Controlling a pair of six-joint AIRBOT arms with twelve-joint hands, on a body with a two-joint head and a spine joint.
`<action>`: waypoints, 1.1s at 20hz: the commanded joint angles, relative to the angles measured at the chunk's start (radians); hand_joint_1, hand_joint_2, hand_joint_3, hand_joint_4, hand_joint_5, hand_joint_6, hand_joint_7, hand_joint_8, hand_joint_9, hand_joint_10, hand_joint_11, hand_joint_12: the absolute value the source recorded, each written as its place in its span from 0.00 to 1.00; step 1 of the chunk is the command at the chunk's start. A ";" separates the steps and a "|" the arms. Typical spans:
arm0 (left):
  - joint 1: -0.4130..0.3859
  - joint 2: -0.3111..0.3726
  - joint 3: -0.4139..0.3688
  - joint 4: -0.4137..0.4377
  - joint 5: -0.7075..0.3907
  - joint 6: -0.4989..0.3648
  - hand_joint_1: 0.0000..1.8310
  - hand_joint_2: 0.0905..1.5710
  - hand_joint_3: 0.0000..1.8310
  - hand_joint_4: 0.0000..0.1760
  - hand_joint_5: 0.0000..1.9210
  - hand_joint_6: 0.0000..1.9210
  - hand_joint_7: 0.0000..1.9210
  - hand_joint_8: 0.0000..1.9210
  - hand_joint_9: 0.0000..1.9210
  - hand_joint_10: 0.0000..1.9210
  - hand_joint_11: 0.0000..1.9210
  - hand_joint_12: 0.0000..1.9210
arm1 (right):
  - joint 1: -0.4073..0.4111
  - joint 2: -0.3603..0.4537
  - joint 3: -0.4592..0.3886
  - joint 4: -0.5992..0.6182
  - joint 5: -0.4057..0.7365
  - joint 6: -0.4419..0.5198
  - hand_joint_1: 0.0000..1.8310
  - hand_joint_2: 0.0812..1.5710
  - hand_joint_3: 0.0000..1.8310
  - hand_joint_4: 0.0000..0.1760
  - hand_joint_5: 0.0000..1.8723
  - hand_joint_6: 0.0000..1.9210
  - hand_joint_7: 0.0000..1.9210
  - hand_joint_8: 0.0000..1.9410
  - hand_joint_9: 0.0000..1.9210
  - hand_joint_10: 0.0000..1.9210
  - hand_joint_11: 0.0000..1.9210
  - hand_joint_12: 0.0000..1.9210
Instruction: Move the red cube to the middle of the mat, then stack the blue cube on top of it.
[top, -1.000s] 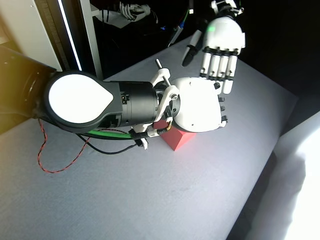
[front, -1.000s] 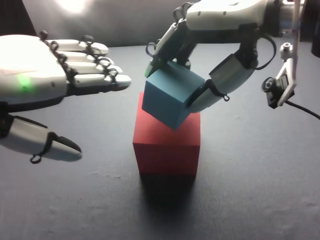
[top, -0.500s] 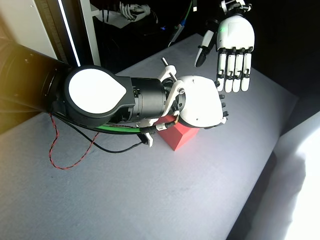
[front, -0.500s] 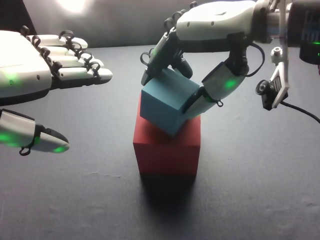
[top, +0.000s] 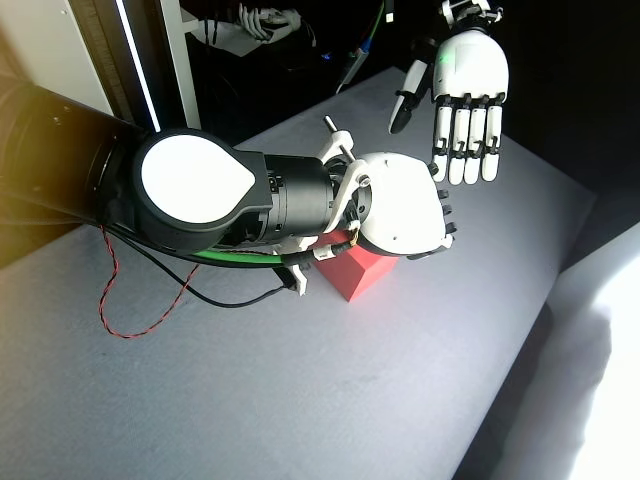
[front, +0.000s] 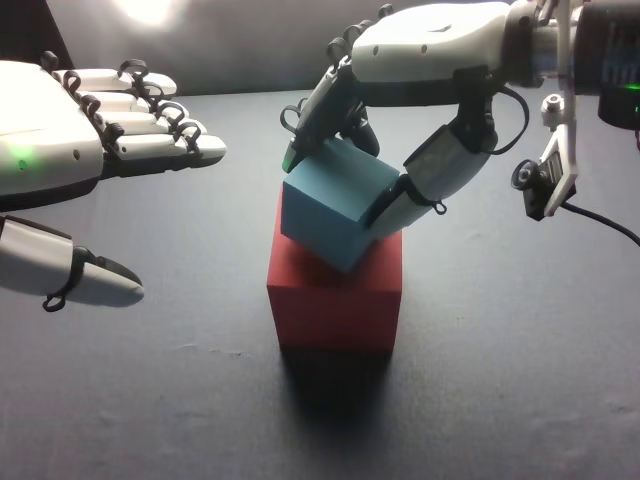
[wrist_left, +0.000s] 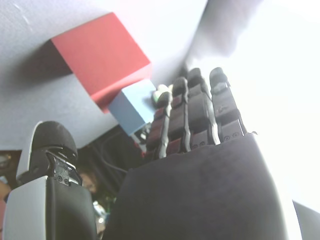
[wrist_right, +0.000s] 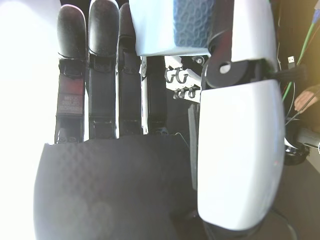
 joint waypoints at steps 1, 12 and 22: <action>-0.014 0.015 0.006 -0.038 -0.043 0.000 0.18 0.72 0.00 0.00 0.03 0.00 0.06 0.00 0.06 0.00 0.01 0.01 | -0.001 0.009 0.001 0.026 0.038 0.004 0.75 0.69 0.00 0.00 0.51 0.44 0.54 0.55 0.44 0.64 0.28 0.63; -0.026 0.015 0.000 -0.038 -0.040 0.000 0.19 0.72 0.00 0.00 0.03 0.01 0.07 0.01 0.06 0.01 0.02 0.01 | -0.008 0.009 0.001 0.025 0.039 0.000 0.36 0.57 0.00 0.00 0.19 0.00 0.23 0.00 0.21 0.02 0.00 0.51; -0.027 0.015 -0.007 -0.038 -0.037 0.000 0.20 0.72 0.00 0.00 0.02 0.00 0.04 0.00 0.04 0.00 0.00 0.00 | 0.009 0.043 0.001 0.031 0.106 0.002 0.38 0.48 0.00 0.00 0.08 0.00 0.10 0.00 0.11 0.00 0.00 0.31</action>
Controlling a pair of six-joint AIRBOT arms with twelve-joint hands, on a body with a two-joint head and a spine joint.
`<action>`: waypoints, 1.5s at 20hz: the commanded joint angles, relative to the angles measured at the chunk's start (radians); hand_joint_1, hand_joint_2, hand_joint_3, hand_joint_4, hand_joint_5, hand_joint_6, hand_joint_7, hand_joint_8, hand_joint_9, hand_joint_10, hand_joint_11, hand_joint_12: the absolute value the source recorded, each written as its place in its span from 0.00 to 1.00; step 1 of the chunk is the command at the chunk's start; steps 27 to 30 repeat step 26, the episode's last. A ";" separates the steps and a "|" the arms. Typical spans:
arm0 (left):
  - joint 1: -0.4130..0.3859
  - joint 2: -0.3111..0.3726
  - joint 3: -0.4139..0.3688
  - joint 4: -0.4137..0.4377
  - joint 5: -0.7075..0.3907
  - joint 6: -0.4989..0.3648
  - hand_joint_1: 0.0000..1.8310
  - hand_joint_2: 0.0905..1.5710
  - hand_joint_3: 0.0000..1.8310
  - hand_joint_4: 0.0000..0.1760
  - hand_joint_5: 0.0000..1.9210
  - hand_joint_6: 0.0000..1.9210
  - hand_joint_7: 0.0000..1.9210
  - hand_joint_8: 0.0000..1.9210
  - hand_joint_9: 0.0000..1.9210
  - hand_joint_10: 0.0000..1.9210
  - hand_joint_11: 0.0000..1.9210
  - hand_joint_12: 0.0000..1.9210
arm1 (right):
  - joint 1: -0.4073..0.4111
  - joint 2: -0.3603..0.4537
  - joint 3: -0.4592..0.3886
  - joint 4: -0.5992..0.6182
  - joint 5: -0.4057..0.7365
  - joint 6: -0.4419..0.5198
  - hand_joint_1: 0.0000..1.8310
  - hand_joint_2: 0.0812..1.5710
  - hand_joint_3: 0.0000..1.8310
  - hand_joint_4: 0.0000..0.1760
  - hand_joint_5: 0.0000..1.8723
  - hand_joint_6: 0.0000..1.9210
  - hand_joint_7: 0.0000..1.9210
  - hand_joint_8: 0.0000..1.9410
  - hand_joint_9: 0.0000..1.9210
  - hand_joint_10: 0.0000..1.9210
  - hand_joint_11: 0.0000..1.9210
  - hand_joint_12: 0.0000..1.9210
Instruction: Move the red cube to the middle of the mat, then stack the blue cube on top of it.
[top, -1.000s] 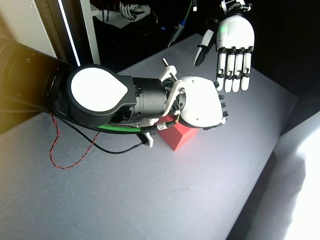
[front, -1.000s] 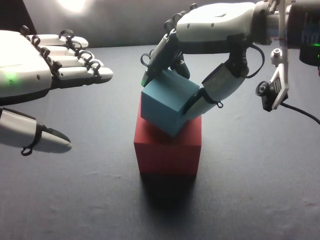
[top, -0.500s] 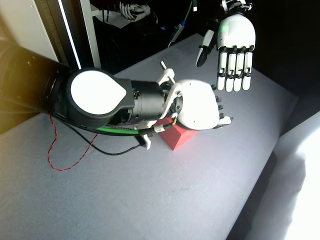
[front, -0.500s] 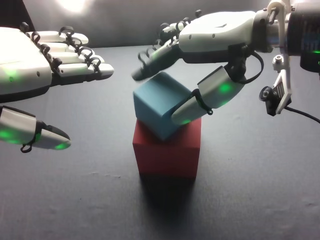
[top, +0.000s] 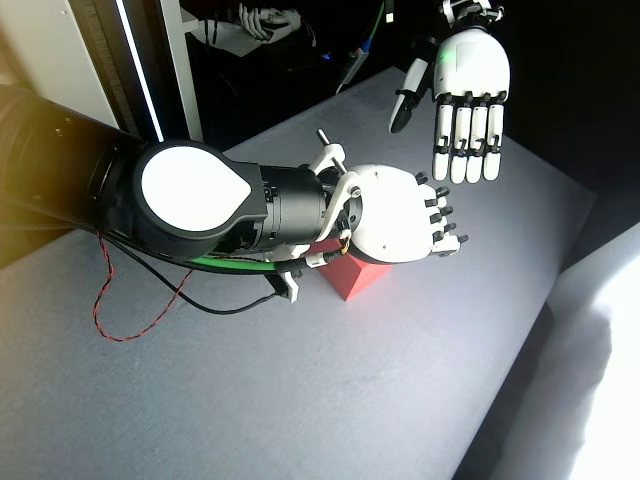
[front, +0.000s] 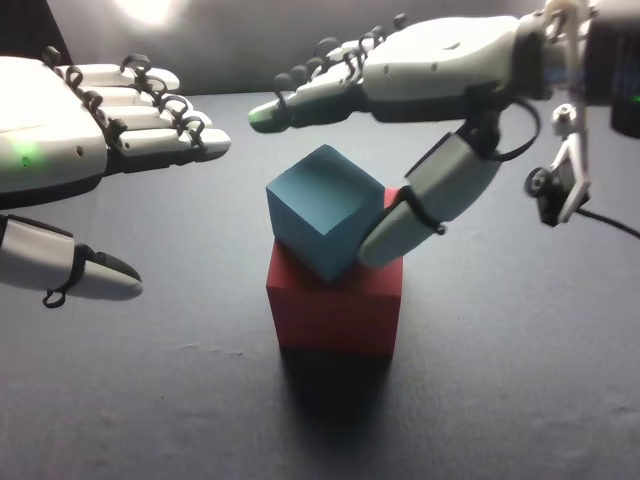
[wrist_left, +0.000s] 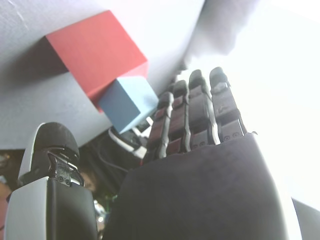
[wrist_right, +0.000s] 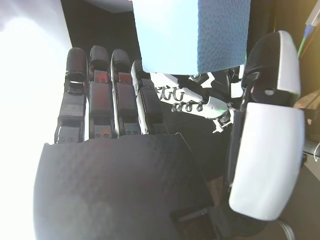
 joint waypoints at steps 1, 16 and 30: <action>-0.017 0.015 -0.001 -0.038 -0.039 0.000 0.19 0.72 0.00 0.00 0.03 0.01 0.04 0.00 0.05 0.00 0.01 0.00 | 0.014 0.032 0.002 0.083 0.089 0.006 0.39 0.47 0.00 0.00 0.07 0.00 0.09 0.00 0.10 0.00 0.00 0.30; -0.007 0.013 -0.053 -0.050 -0.021 0.000 0.17 0.73 0.00 0.00 0.01 0.00 0.05 0.00 0.05 0.00 0.01 0.01 | -0.258 0.377 -0.164 0.338 0.161 -0.280 0.37 0.44 0.00 0.00 0.01 0.00 0.03 0.00 0.03 0.00 0.00 0.10; -0.009 0.013 -0.062 -0.067 -0.017 0.000 0.14 0.74 0.00 0.00 0.00 0.00 0.03 0.00 0.03 0.00 0.00 0.00 | -0.396 0.397 -0.214 0.341 0.316 -0.563 0.36 0.48 0.00 0.00 0.01 0.00 0.03 0.00 0.04 0.00 0.00 0.11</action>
